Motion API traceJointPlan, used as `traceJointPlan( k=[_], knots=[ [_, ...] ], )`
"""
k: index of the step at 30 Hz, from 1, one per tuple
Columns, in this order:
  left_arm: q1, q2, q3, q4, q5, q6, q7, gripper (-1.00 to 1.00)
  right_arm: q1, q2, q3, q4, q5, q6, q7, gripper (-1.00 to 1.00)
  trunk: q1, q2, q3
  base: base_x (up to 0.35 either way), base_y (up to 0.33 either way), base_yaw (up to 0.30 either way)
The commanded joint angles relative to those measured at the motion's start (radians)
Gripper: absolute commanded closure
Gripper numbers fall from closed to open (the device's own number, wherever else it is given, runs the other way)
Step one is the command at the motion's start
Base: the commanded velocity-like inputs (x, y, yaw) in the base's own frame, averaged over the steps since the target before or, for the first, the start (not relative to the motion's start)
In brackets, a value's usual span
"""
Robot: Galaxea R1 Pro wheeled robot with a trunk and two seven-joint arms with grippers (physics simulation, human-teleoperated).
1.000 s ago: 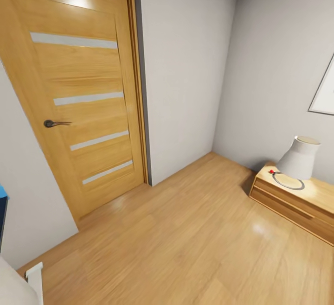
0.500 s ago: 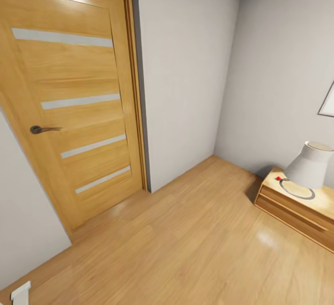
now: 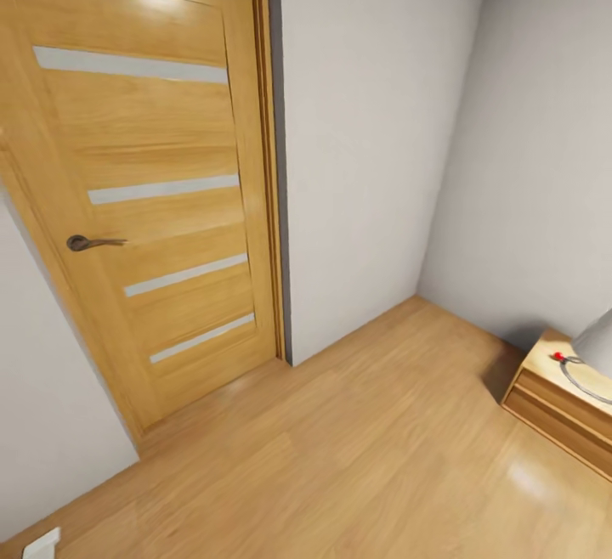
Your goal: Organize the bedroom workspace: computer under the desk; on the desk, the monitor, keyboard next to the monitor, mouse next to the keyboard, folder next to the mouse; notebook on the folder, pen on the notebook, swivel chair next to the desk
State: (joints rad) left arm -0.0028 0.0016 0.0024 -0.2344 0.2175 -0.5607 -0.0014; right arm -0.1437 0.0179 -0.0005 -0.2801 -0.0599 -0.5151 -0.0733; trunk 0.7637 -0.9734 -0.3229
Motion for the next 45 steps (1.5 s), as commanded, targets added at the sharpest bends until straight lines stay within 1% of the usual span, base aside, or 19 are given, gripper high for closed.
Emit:
traceJointPlan(
  k=[1,5,23,31,45],
  knots=[
    [0.0,0.0,0.0,0.0,0.002,-0.002,0.0,-1.0,0.0,0.0,0.0,0.001,-0.006,-0.003,0.0,-1.0,0.001,-0.001,-0.001,0.302,-0.076,0.268],
    [0.0,0.0,0.0,0.0,0.002,-0.002,0.0,-1.0,0.0,0.001,0.0,0.001,-0.006,-0.003,-0.001,-1.0,0.001,-0.001,-0.001,0.135,-0.046,0.278],
    [0.0,0.0,-0.001,0.0,0.002,0.0,0.0,-1.0,0.0,0.001,0.0,0.001,-0.006,-0.003,-0.002,-1.0,0.001,-0.001,-0.001,0.02,-0.005,0.284],
    [0.0,0.0,-0.001,0.001,0.002,0.001,-0.001,-1.0,0.0,0.001,0.0,0.001,-0.006,-0.003,-0.002,-1.0,0.001,-0.001,-0.001,0.247,-0.097,0.287],
    [0.0,0.0,-0.002,0.027,0.002,0.001,-0.002,-1.0,0.0,0.001,0.0,0.001,-0.006,-0.003,-0.002,-1.0,0.001,-0.001,-0.001,0.299,-0.143,0.287]
  ],
)
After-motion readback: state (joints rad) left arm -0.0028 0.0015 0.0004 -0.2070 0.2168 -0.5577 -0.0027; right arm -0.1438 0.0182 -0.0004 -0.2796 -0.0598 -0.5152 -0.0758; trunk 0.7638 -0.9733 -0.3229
